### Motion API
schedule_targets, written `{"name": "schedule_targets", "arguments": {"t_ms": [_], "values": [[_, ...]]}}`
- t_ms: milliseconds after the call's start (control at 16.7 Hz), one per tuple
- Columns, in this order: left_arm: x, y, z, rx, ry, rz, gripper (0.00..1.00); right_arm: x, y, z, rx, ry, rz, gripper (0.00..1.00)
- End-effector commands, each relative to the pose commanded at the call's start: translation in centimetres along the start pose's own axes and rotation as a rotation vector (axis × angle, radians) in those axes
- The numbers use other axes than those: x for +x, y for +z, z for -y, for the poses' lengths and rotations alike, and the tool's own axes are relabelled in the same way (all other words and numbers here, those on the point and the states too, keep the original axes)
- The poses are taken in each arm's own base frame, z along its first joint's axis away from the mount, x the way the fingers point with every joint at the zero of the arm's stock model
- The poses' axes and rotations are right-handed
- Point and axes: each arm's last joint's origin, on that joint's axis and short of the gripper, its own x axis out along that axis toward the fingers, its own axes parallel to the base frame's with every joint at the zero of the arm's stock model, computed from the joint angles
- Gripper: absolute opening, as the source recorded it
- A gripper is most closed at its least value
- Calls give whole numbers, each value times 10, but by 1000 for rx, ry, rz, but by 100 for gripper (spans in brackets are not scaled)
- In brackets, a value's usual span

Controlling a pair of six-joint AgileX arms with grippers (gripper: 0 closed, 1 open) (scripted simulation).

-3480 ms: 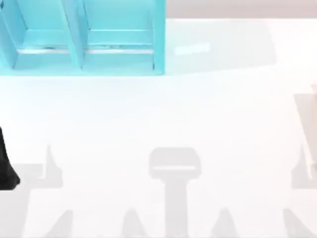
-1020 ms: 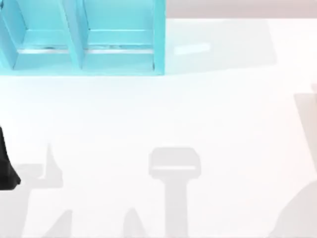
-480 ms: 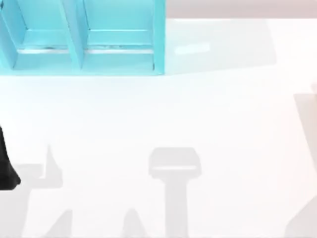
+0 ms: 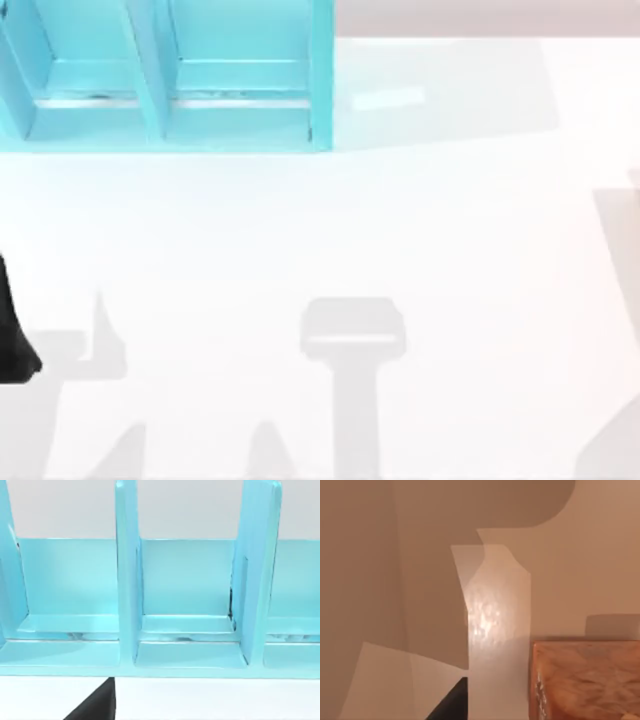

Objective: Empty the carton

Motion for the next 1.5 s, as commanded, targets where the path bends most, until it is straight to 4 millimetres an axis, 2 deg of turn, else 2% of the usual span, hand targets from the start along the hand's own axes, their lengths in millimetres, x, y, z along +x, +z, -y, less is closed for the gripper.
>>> {"name": "schedule_targets", "arguments": {"t_ms": [480, 1140, 1320, 1500], "values": [[0, 0, 0, 0, 0, 0, 100, 0, 0, 0, 0, 0, 0, 2], [0, 0, 0, 0, 0, 0, 100, -4, 0, 1, 11, -1, 12, 0], [0, 0, 0, 0, 0, 0, 100, -25, 10, 9, 35, -8, 88, 0], [0, 0, 0, 0, 0, 0, 100, -56, 24, 22, 26, -49, 204, 0]]}}
